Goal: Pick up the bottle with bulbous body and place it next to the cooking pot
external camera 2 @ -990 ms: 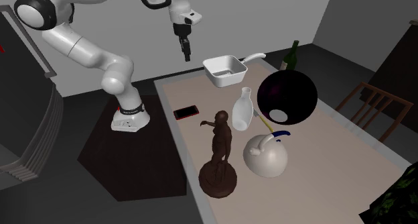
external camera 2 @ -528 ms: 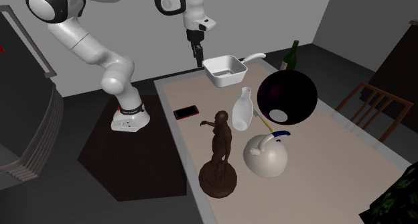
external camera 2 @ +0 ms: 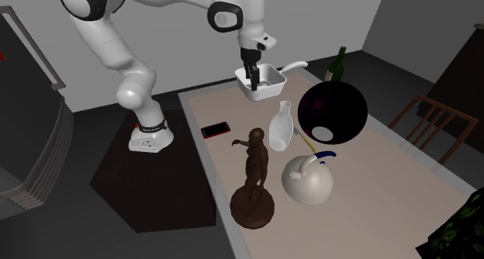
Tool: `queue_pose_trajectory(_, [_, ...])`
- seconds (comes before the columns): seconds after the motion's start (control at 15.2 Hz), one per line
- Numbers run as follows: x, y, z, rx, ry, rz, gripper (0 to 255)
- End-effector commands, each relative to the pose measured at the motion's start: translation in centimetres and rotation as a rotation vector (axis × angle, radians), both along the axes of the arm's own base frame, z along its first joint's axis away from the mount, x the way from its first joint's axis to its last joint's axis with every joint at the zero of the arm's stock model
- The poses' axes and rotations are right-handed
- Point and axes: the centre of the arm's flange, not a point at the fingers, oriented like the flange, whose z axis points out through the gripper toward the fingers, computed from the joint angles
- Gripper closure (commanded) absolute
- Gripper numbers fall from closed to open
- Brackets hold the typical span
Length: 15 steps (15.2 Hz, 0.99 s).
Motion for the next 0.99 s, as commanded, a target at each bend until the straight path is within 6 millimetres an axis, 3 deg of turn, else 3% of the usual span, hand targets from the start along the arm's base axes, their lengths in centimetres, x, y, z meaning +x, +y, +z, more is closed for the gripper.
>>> queue_pose_trajectory(0.0, [2.0,-1.3,-0.6,-0.005,-0.002,-0.01,0])
queue_pose_trajectory(0.66, [12.3,-7.7,-4.2,-0.028,-0.01,-0.056,0])
queue_pose_trajectory(0.92, [12.4,-7.7,-6.3,-0.028,-0.01,-0.056,0])
